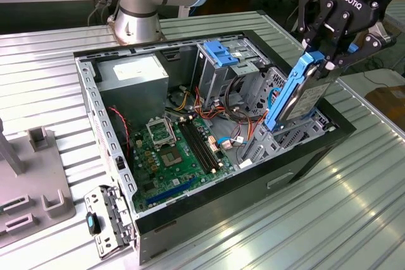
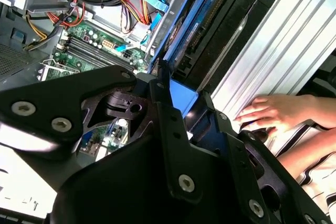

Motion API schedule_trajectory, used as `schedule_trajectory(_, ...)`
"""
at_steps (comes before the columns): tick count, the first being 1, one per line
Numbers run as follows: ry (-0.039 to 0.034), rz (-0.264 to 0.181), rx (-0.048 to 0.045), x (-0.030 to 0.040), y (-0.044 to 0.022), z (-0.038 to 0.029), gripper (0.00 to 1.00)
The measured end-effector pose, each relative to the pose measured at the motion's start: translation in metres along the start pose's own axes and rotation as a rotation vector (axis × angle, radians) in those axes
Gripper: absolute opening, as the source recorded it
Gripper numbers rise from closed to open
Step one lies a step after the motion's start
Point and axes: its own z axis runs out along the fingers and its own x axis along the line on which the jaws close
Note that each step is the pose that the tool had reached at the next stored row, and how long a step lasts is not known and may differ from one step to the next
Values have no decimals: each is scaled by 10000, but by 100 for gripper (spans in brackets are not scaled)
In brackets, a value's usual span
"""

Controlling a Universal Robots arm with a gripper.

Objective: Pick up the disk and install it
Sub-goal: 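Insert the disk into the insertion slot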

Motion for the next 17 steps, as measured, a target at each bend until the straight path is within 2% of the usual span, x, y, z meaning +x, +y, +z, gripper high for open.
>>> schedule_trajectory(8,0,-1,0,0,6,43,36)
schedule_trajectory(15,0,0,0,-1,21,157,36)
schedule_trajectory(17,1,0,0,-1,21,160,36)
